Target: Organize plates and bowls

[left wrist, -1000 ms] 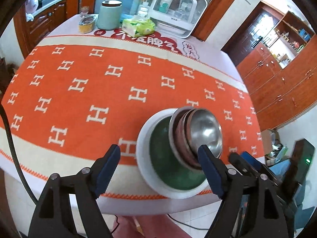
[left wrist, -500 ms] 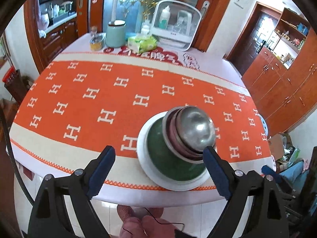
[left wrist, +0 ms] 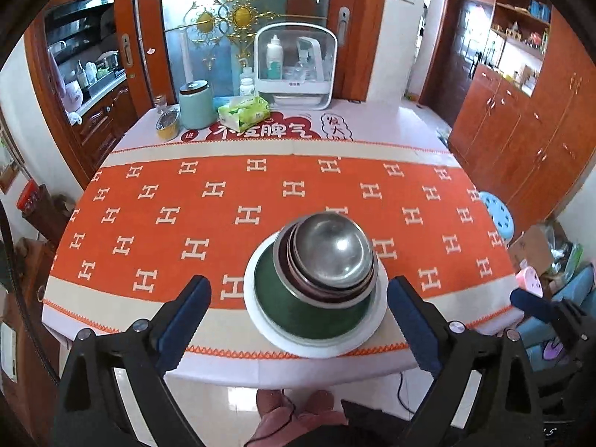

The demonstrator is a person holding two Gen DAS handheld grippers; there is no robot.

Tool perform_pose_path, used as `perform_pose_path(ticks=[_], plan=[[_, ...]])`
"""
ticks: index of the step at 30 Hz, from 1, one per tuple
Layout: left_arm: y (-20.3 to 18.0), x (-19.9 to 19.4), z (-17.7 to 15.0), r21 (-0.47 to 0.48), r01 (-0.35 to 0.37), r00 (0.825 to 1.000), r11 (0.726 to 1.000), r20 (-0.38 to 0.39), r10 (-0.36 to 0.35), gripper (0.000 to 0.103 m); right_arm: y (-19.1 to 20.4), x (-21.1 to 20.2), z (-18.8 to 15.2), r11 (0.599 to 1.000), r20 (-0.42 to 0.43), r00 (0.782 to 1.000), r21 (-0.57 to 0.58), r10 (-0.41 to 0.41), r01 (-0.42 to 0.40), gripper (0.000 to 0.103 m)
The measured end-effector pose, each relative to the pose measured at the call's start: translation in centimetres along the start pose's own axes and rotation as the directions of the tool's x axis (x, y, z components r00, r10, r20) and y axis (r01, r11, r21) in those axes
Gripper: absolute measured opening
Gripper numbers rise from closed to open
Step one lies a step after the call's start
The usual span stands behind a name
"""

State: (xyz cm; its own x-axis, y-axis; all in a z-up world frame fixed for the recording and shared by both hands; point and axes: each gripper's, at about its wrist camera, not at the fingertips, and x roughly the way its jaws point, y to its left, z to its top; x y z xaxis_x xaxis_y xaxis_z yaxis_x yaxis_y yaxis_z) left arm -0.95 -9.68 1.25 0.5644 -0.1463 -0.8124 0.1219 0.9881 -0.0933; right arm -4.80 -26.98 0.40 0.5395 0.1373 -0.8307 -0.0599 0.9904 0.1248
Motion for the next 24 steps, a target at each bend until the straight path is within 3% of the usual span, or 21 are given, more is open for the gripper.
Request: perform_pose_path(ticks=[7,11,24], plan=[[1.8,-1.2,-0.8,-0.059,-0.065,0.997,0.996,0.04,0.068,0.097,0.3,-0.7,-0.1,0.996,0.055,0.996,0.057,-0.072,0.069,0.103],[2.5,-1.7,-1.4,-0.076,-0.082,0.994,0.994,0.062,0.087,0.102,0.7,-0.7,-0.4,0.995,0.067,0.995,0.07,-0.075,0.071,0.103],[2.4,-3.3,-1.8,-0.019,-0.139,0.98,0.99,0.142,0.14,0.102,2.5,-0.4,-0.9,0.999,0.076,0.996,0.027,-0.039,0.037,0.103]])
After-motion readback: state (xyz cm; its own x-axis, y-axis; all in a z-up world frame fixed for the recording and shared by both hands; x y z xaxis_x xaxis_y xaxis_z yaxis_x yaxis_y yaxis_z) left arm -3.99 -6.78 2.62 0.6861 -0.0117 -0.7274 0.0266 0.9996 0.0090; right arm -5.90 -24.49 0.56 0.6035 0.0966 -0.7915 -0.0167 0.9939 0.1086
